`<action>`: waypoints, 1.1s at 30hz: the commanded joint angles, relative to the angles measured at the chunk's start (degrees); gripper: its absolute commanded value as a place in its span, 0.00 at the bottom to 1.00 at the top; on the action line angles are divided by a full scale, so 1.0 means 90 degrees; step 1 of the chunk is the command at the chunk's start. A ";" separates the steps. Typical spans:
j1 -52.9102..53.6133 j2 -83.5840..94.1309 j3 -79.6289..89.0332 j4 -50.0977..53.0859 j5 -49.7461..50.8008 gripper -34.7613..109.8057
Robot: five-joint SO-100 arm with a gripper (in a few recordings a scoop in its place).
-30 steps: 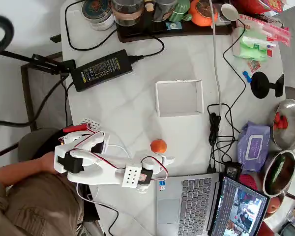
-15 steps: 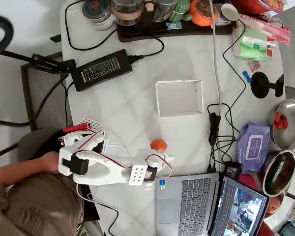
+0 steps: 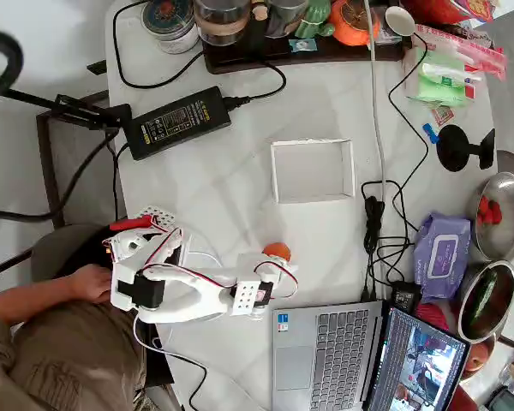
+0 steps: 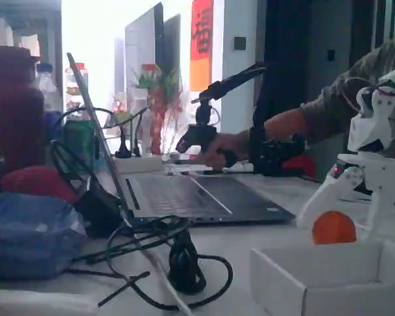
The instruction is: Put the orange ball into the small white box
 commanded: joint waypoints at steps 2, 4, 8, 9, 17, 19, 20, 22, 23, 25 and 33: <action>0.0068 0.0039 0.0029 0.0010 -0.0039 0.53; 0.0068 0.0039 0.0029 0.0010 -0.0039 0.53; 0.0068 0.0029 0.0010 0.0010 -0.0010 0.53; 0.0059 0.0020 0.0010 0.0010 -0.0010 0.53; -0.0254 0.0020 -0.0020 0.0010 0.0059 0.53; -0.0254 0.0020 -0.0029 0.0010 0.0059 0.53; -0.0254 0.0020 -0.0029 0.0010 0.0059 0.53; -0.0254 0.0020 -0.0020 0.0010 0.0059 0.53; -0.0254 0.0020 -0.0020 0.0010 0.0068 0.53; -0.0254 0.0020 -0.0010 0.0010 0.0068 0.51; -0.0234 0.0020 -0.0010 0.0010 0.0029 0.39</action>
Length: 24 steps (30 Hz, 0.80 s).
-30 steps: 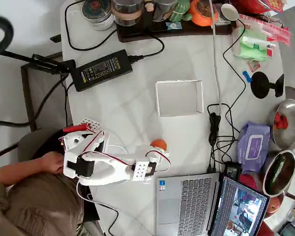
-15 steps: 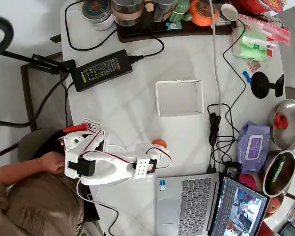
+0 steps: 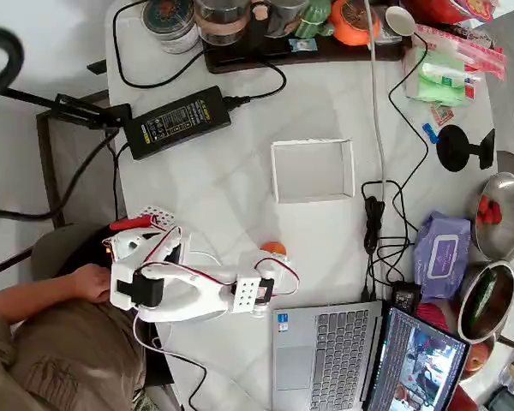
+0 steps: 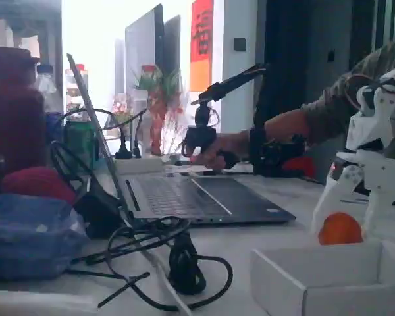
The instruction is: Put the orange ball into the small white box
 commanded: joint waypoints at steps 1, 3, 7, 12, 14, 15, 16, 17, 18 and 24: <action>0.0010 0.0039 0.0098 0.0068 -0.0059 0.39; 0.0020 0.0039 0.0107 0.0068 -0.0059 0.39; 0.0039 0.0039 0.0127 0.0068 -0.0059 0.37; 0.0039 0.0039 0.0127 0.0068 -0.0068 0.31; 0.0020 0.0039 0.0088 0.0068 -0.0049 0.31; 0.0020 0.0049 0.0049 0.0098 -0.0049 0.31; -0.0020 0.0117 0.0049 0.0127 -0.0068 0.31; -0.0029 0.0166 0.0029 0.0166 -0.0078 0.31; -0.0039 0.0166 -0.0010 0.0176 -0.0078 0.31; -0.0039 0.0176 -0.0342 0.0205 -0.0068 0.31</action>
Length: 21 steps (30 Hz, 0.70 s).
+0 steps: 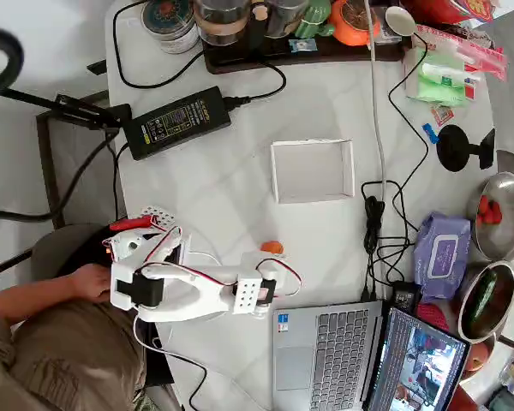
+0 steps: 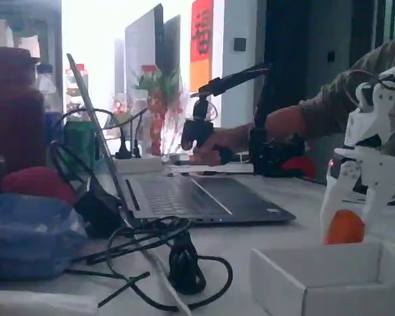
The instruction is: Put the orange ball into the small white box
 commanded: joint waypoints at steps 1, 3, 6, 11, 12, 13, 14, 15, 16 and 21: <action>0.0029 0.0117 -0.0195 0.0117 -0.0068 0.31; 0.0029 0.0117 -0.0313 0.0156 -0.0068 0.31; 0.0029 0.0127 -0.0762 0.0605 -0.0078 0.31; 0.0029 0.0127 -0.2041 0.1680 -0.0029 0.31; 0.0029 0.0127 -0.2246 0.1846 -0.0020 0.31; 0.0029 0.0127 -0.2451 0.2002 -0.0010 0.31; 0.0020 0.0127 -0.2676 0.2187 -0.0010 0.31; 0.0020 0.0127 -0.2891 0.2354 0.0000 0.31; 0.0020 0.0127 -0.3105 0.2520 0.0000 0.31; -0.0225 0.0117 -0.3789 0.3008 0.0010 0.31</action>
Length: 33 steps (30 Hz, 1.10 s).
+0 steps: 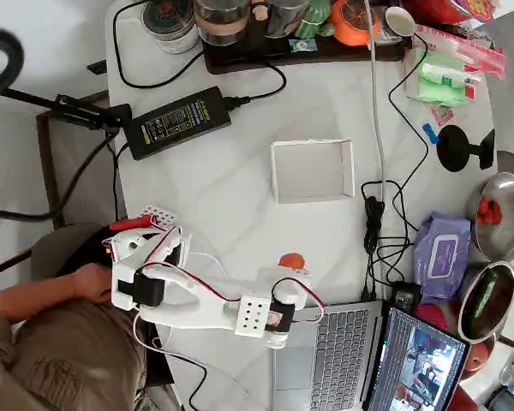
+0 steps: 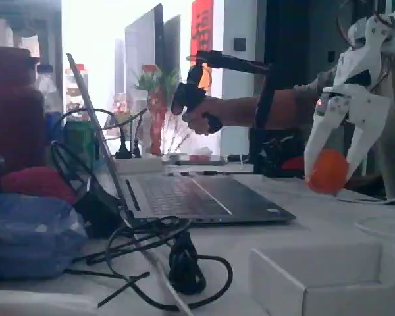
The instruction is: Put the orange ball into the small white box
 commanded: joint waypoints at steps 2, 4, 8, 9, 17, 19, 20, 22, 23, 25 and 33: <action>-0.0391 0.0137 -0.0527 0.0439 -0.0010 0.31; -0.0625 0.0137 -0.0654 0.0527 -0.0010 0.31; -0.1025 0.0137 -0.0967 0.0566 0.0195 0.31; -0.1133 0.0137 -0.1025 0.0566 0.0234 0.31; -0.2510 0.0127 -0.1484 0.0557 0.0469 0.31; -0.2783 0.0098 -0.1611 0.0557 0.0508 0.31; -0.2939 0.0068 -0.1680 0.0557 0.0508 0.31; -0.3145 0.0039 -0.1797 0.0557 0.0508 0.31; -0.3213 0.0029 -0.1855 0.0527 0.0508 0.31; -0.3311 0.0010 -0.1943 0.0469 0.0508 0.31; -0.3330 -0.1104 -0.2080 0.0420 0.0508 0.31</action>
